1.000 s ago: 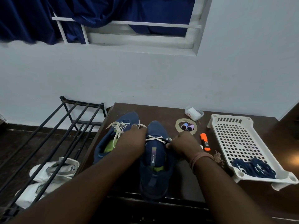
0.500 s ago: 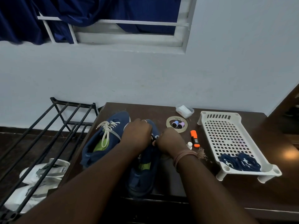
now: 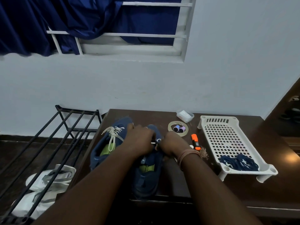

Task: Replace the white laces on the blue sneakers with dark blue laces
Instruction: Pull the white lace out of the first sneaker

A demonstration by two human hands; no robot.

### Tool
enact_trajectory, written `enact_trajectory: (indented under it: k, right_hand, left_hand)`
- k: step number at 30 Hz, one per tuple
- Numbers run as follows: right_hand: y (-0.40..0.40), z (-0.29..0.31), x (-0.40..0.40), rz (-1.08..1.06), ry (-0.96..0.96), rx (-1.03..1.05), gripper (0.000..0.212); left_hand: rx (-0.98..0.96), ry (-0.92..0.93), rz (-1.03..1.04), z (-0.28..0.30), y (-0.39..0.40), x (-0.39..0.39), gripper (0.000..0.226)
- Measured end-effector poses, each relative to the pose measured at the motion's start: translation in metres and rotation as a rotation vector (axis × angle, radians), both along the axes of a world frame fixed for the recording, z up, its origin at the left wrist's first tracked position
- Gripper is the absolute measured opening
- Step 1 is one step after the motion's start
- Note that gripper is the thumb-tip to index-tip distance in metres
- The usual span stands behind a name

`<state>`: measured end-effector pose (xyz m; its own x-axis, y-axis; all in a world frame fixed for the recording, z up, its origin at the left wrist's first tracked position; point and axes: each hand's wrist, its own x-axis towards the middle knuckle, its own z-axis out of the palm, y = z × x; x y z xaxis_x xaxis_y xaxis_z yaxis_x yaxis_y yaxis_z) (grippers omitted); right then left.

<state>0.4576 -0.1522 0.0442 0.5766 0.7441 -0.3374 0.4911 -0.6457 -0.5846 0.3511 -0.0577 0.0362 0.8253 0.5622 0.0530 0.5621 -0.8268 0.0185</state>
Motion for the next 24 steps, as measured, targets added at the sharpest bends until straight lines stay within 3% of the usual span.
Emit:
enact_trajectory:
  k: [4, 6, 10, 14, 16, 19, 22, 24]
  right_hand:
    - [0.000, 0.000, -0.004, 0.030, -0.046, 0.003, 0.030]
    - [0.000, 0.001, -0.006, 0.031, -0.095, 0.011, 0.030]
    - [-0.001, -0.002, -0.011, -0.005, -0.148, 0.015, 0.030]
    - [-0.003, 0.002, -0.016, 0.018, -0.154, -0.018, 0.024]
    - [-0.004, 0.003, -0.017, 0.046, -0.174, -0.028, 0.008]
    - [-0.006, 0.003, -0.018, 0.065, -0.191, -0.029, 0.007]
    - [-0.014, 0.003, -0.020, 0.033, -0.202, -0.016, 0.012]
    - [-0.020, 0.003, -0.019, 0.012, -0.214, -0.027, 0.015]
  left_hand:
    - [0.097, 0.062, 0.085, -0.008, -0.003, 0.001, 0.008]
    - [0.086, 0.057, 0.125, -0.008, -0.005, 0.002, 0.013]
    - [-0.007, -0.167, 0.256, 0.005, 0.001, -0.001, 0.018]
    - [-0.009, -0.075, 0.117, -0.001, 0.004, -0.010, 0.021]
    - [0.049, -0.010, 0.101, -0.013, -0.002, -0.011, 0.025]
    - [0.108, -0.033, 0.118, -0.013, -0.011, -0.006, 0.025]
    - [-0.091, -0.221, 0.220, 0.008, -0.018, -0.005, 0.021]
    - [-0.497, -0.486, 0.297, 0.028, -0.018, -0.012, 0.023]
